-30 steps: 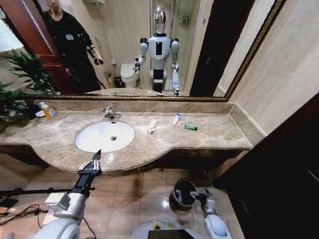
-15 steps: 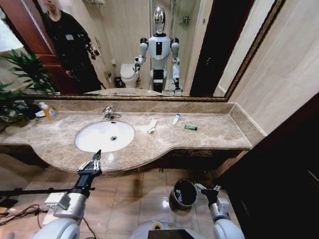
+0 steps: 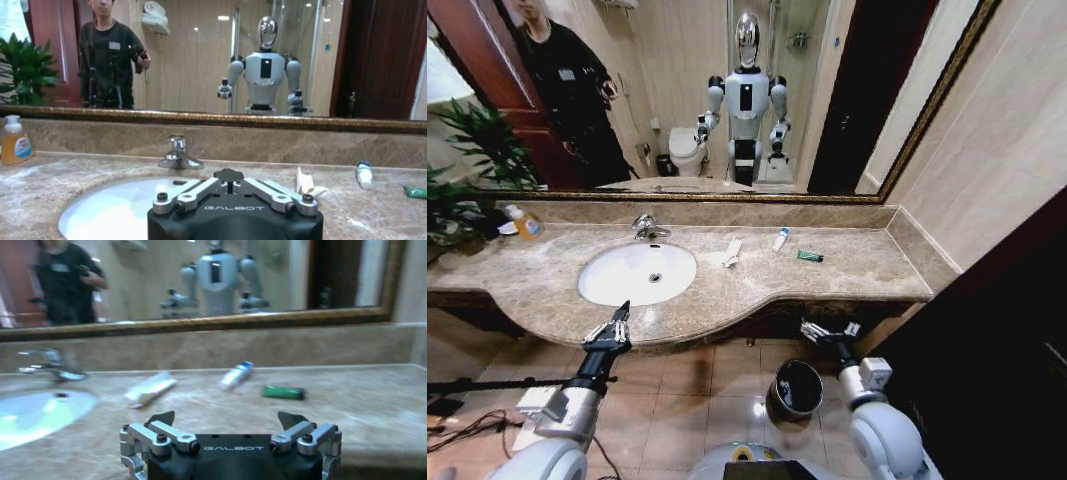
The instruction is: Pick up the trash from the sink and place it in the trash bin.
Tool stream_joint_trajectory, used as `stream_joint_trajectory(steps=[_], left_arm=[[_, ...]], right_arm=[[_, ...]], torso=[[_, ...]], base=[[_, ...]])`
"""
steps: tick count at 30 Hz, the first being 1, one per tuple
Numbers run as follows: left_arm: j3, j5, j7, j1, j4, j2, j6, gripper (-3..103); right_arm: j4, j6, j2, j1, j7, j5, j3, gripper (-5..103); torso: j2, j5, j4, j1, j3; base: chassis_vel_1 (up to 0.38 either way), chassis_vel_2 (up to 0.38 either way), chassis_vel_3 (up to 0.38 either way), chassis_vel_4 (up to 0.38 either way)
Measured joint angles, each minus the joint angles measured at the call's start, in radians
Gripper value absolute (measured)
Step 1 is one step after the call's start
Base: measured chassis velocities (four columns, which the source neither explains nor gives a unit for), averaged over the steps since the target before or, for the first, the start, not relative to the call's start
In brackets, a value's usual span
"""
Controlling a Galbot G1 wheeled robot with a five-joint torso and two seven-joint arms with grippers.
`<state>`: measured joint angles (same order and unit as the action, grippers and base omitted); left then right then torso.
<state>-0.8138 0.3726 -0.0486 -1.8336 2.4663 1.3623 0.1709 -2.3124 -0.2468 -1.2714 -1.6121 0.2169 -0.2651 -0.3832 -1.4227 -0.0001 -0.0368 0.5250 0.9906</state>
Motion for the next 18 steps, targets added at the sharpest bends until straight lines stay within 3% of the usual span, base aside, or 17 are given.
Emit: stream_joint_trajectory(steps=[10,18], left_arm=[[0.000,0.000,0.000,0.000,0.000,0.000,0.000,0],[0.000,0.000,0.000,0.000,0.000,0.000,0.000,0]], right_arm=[[0.171,-0.004,0.072,0.221,-0.034,-0.072,0.100,100],[0.376,-0.024,0.097,0.558,-0.022,-0.145,0.274,100]], torso=[[0.000,0.0002,0.0000,0.000,0.000],[0.000,0.0000,-0.0001,0.000,0.000]], base=[[0.000,0.000,0.000,0.000],[0.000,0.000,0.000,0.000]])
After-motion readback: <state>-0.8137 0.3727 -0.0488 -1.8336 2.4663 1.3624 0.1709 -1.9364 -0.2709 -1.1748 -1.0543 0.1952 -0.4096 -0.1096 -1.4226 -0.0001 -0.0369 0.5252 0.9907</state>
